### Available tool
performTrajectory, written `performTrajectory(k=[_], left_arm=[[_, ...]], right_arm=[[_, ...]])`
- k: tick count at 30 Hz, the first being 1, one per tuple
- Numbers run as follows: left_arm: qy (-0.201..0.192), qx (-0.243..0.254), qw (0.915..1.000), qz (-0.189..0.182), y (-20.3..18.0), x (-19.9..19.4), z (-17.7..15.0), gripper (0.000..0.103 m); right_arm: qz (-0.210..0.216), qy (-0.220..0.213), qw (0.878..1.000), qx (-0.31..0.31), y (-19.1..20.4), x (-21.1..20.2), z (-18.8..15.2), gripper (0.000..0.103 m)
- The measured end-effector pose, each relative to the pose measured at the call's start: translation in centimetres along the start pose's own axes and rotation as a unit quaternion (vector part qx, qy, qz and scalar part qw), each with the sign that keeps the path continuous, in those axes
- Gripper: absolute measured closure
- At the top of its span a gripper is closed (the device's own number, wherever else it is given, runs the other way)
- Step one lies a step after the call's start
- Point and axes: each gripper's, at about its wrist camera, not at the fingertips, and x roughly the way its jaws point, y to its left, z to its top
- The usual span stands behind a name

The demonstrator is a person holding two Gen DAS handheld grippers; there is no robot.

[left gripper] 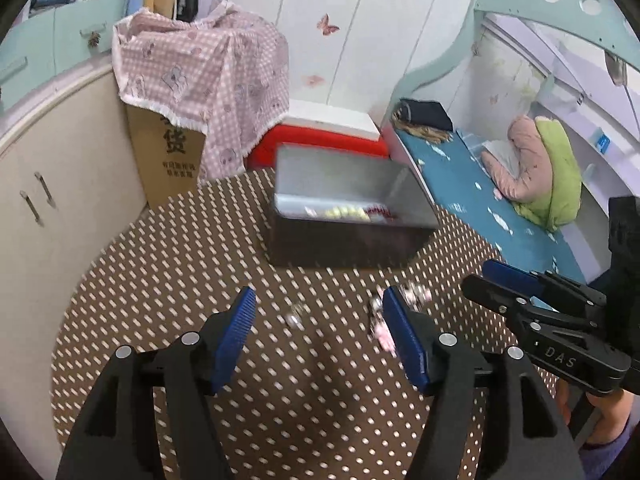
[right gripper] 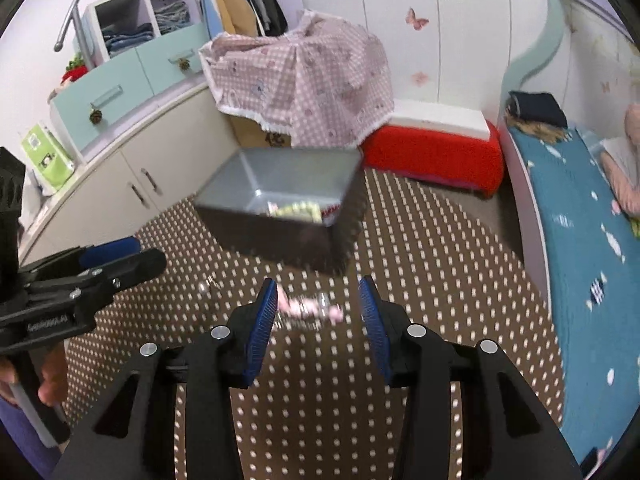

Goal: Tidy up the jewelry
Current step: 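Move both tools back toward the pink charms on the table, then grasp the pink bunny charm with the left tool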

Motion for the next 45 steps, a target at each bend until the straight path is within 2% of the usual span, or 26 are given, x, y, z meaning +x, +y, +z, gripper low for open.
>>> performTrajectory(k=[3, 10, 20, 24, 26, 28, 31, 42, 45], left_arm=[[0.017, 0.004, 0.9998, -0.006, -1.3, 1.4, -1.3, 0.039], [0.037, 0.030, 0.9987, 0.017, -4.6, 4.1, -3.3, 0.039], [0.047, 0.038, 0.9964, 0.059, -6.0, 6.5, -3.3, 0.041], [0.046, 0.062, 0.9930, 0.089, -6.4, 7.1, -3.2, 0.052], [0.045, 0.060, 0.9931, 0.090, -6.1, 7.0, -3.2, 0.059], [0.045, 0.062, 0.9929, 0.091, -5.8, 6.9, -3.2, 0.072], [0.044, 0.059, 0.9930, 0.093, -5.1, 6.6, -3.2, 0.088], [0.042, 0.033, 0.9975, 0.046, -2.7, 5.4, -3.6, 0.088], [0.034, 0.028, 0.9980, 0.044, -2.1, 4.5, -4.0, 0.088]], right_arm=[[0.002, 0.008, 1.000, 0.009, -0.6, 0.3, -1.3, 0.060], [0.004, 0.021, 1.000, 0.021, -2.4, 0.8, -2.9, 0.057], [0.028, 0.030, 0.999, 0.035, -4.4, 1.7, -3.8, 0.057], [0.036, 0.033, 0.998, 0.037, -4.8, 2.1, -4.0, 0.057], [0.040, 0.033, 0.998, 0.037, -5.0, 2.1, -4.0, 0.057], [0.043, 0.034, 0.998, 0.036, -5.0, 2.3, -4.0, 0.057], [0.047, 0.034, 0.998, 0.034, -4.8, 2.4, -3.9, 0.055], [0.046, 0.038, 0.998, 0.019, -3.4, 2.9, -3.4, 0.055], [0.042, 0.040, 0.998, 0.011, -2.6, 3.1, -3.3, 0.055]])
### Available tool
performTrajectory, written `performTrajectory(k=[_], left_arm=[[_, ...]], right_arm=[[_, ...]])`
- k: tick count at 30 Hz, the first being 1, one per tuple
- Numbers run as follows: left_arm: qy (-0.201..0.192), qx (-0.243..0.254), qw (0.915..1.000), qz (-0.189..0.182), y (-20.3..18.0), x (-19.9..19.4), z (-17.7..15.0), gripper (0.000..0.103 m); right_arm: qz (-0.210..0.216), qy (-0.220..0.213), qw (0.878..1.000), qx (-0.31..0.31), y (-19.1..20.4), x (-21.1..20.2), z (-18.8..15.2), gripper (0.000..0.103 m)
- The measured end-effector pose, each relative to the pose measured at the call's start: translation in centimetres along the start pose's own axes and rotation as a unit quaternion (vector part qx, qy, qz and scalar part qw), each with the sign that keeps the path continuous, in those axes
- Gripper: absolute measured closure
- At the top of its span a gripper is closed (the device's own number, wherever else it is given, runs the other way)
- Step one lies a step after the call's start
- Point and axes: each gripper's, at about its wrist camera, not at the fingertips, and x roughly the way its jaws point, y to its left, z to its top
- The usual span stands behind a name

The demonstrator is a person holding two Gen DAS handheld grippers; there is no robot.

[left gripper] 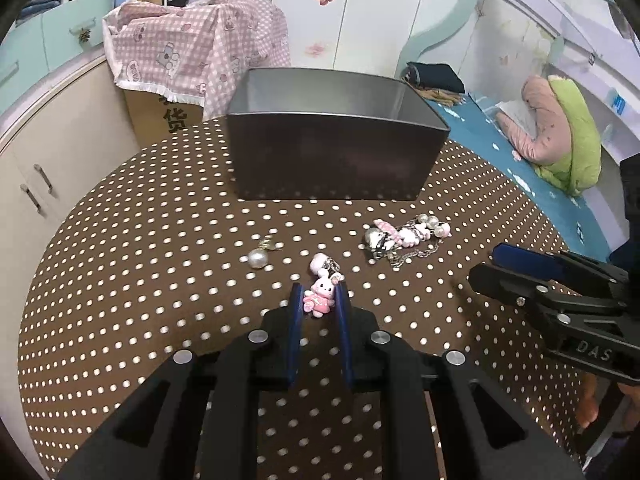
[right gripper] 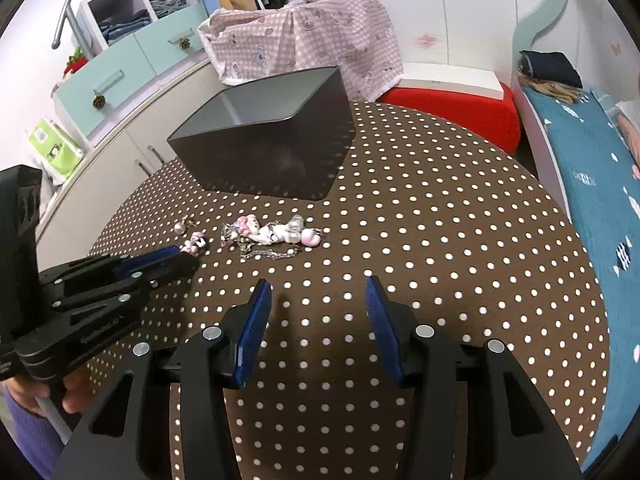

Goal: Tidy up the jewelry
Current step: 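Grasp the pink bunny charm with the left tool, then grasp a pink charm with the right tool while the left tool lifts the bunny charm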

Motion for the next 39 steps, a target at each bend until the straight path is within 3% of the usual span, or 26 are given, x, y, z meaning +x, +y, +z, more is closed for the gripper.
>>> performTrajectory(k=[9, 14, 16, 19, 25, 32, 39], left_arm=[[-0.016, -0.022, 0.9995, -0.017, 2.5, -1.8, -0.8, 0.088], [0.006, -0.024, 0.9997, -0.007, 3.5, -1.6, -1.6, 0.088], [0.009, -0.023, 0.9997, -0.004, 3.6, -1.6, -1.9, 0.088], [0.009, -0.020, 0.9998, -0.001, 3.7, -1.8, -2.3, 0.088], [0.009, -0.016, 0.9998, -0.002, 3.9, -2.0, -2.5, 0.088], [0.008, -0.015, 0.9999, -0.005, 4.1, -1.9, -2.3, 0.088], [0.009, -0.015, 0.9998, -0.006, 4.1, -1.8, -2.0, 0.088]], right_arm=[[-0.020, -0.004, 1.000, -0.017, 1.7, 0.9, 0.5, 0.055], [-0.034, -0.006, 0.999, -0.024, 2.2, 1.3, 1.0, 0.056], [-0.034, -0.009, 0.999, -0.024, 2.2, 1.4, 1.1, 0.066], [-0.035, -0.006, 0.999, -0.028, 2.4, 1.8, 1.3, 0.071], [-0.043, -0.005, 0.999, -0.030, 2.4, 2.5, 1.8, 0.071], [-0.055, -0.008, 0.997, -0.047, 2.9, 3.0, 2.3, 0.089], [-0.067, -0.010, 0.997, -0.024, 2.3, 2.6, 2.0, 0.087]])
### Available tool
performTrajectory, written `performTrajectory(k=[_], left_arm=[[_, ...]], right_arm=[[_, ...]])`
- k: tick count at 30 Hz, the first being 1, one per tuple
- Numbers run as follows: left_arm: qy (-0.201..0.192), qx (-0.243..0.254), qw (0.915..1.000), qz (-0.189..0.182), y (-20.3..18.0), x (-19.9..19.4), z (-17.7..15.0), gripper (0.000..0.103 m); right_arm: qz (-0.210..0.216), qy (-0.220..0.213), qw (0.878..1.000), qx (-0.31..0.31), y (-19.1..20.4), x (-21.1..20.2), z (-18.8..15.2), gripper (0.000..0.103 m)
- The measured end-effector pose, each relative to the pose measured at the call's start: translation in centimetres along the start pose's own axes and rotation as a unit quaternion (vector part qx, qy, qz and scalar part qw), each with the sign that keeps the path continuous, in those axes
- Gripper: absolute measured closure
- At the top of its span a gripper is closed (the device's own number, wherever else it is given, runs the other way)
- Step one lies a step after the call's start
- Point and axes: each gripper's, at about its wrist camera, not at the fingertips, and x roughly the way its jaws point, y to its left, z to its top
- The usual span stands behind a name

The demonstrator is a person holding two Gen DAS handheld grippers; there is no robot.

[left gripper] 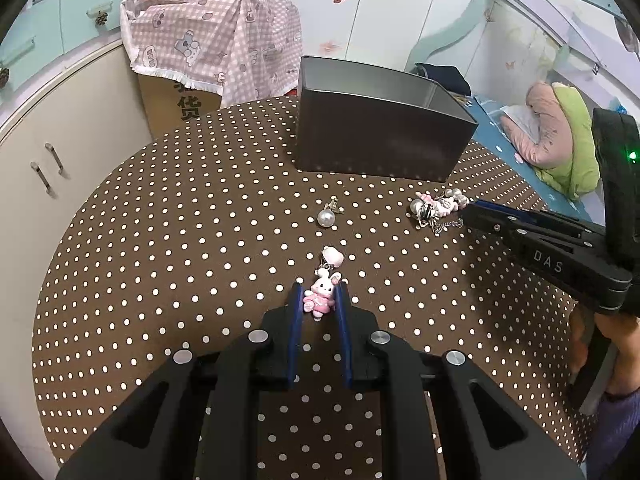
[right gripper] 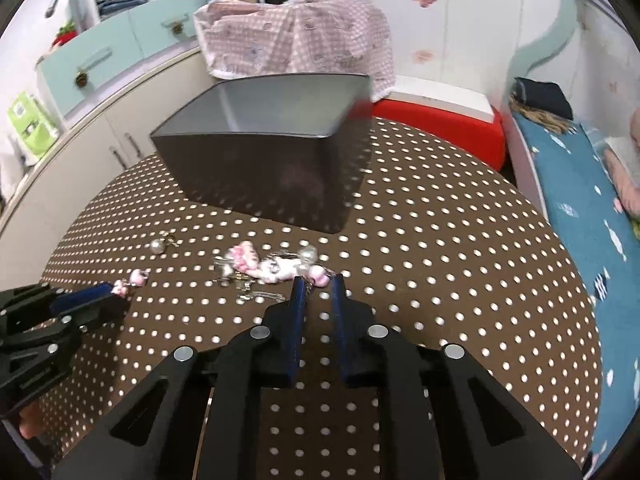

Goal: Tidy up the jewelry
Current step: 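Grasp a pink charm with the right tool while the left tool lifts the bunny charm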

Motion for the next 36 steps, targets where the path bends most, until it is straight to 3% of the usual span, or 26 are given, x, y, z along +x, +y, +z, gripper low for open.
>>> performTrajectory(k=[13, 20, 36], left_arm=[[0.000, -0.002, 1.0000, -0.004, 0.2, 0.1, 0.0, 0.088], [0.001, -0.003, 0.9998, -0.018, 0.4, 0.0, 0.3, 0.088], [-0.037, 0.003, 0.9966, -0.073, -0.5, -3.1, 2.8, 0.089]], right_arm=[[0.009, 0.001, 1.000, -0.013, 1.1, 0.7, 0.4, 0.088], [0.013, 0.002, 1.000, -0.026, 1.6, 1.0, 0.9, 0.098], [0.048, -0.071, 0.996, -0.022, 1.0, -7.5, 2.7, 0.098]])
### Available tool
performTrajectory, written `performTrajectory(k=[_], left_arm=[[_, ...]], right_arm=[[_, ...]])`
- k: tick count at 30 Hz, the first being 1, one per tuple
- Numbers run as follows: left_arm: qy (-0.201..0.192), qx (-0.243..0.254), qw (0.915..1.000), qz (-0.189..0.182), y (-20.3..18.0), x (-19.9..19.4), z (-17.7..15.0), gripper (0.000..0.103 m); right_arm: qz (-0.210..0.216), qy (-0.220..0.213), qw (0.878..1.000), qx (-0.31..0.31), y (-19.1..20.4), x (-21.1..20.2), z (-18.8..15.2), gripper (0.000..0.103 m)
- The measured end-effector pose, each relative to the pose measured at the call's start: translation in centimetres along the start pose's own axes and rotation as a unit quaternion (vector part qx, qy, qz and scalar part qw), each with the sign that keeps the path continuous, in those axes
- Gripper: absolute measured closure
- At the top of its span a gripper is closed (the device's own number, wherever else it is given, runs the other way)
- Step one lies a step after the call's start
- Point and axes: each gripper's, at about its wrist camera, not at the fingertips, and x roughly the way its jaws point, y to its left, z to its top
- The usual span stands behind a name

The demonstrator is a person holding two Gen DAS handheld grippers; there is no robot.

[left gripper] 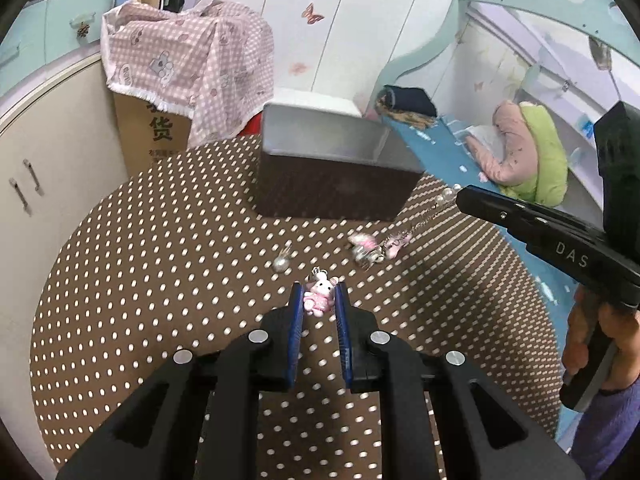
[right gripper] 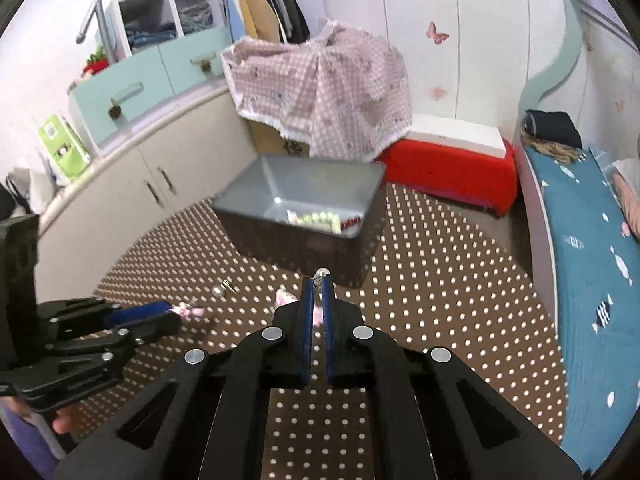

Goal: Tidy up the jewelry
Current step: 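Grasp a pink charm with the right tool while the left tool lifts the bunny charm, then lower the bunny charm into the gray box with the left tool while the right tool drops its charm in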

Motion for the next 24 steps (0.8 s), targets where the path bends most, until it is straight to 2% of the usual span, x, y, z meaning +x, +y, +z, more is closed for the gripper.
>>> performTrajectory(k=[8, 15, 24], left_arm=[[-0.024, 0.006, 0.9988, -0.042, -1.1, -2.0, 3.4, 0.089], [-0.032, 0.010, 0.9971, -0.069, -1.6, -2.4, 8.0, 0.089], [-0.013, -0.009, 0.9957, -0.091, -1.2, -0.1, 13.3, 0.089]], right_arm=[[0.004, -0.031, 0.999, -0.015, 1.0, -3.3, 2.4, 0.098], [0.002, -0.058, 0.998, -0.021, 0.9, -5.1, 5.6, 0.098], [-0.004, -0.070, 0.997, -0.031, 0.7, -4.0, 9.4, 0.098]])
